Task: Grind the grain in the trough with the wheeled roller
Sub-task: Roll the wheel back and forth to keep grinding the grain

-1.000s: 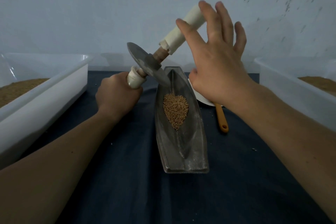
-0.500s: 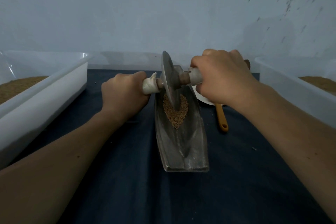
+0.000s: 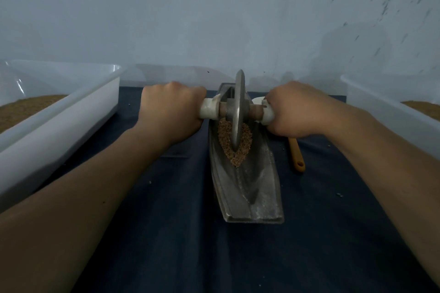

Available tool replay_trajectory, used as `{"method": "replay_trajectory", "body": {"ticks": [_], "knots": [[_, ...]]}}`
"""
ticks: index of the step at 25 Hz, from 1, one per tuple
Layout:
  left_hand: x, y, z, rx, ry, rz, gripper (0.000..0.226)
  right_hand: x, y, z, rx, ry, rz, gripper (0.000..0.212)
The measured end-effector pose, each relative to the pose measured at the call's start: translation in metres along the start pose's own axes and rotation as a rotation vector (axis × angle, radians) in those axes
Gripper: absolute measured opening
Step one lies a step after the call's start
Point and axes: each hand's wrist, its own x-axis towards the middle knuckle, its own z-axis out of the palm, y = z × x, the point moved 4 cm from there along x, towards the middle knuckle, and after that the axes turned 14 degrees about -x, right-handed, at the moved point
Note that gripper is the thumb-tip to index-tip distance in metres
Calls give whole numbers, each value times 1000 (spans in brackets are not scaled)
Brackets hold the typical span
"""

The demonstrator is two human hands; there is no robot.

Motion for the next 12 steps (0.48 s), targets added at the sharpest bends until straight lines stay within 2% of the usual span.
{"method": "replay_trajectory", "body": {"ticks": [3, 9, 12], "knots": [[17, 1, -3, 61, -124, -20, 12, 10, 5, 12, 65, -35, 24, 21], [35, -9, 8, 5, -301, -115, 20, 29, 13, 20, 104, -27, 52, 22], [33, -17, 17, -105, -388, -215, 23, 39, 12, 9, -9, 20, 70, 21]]}}
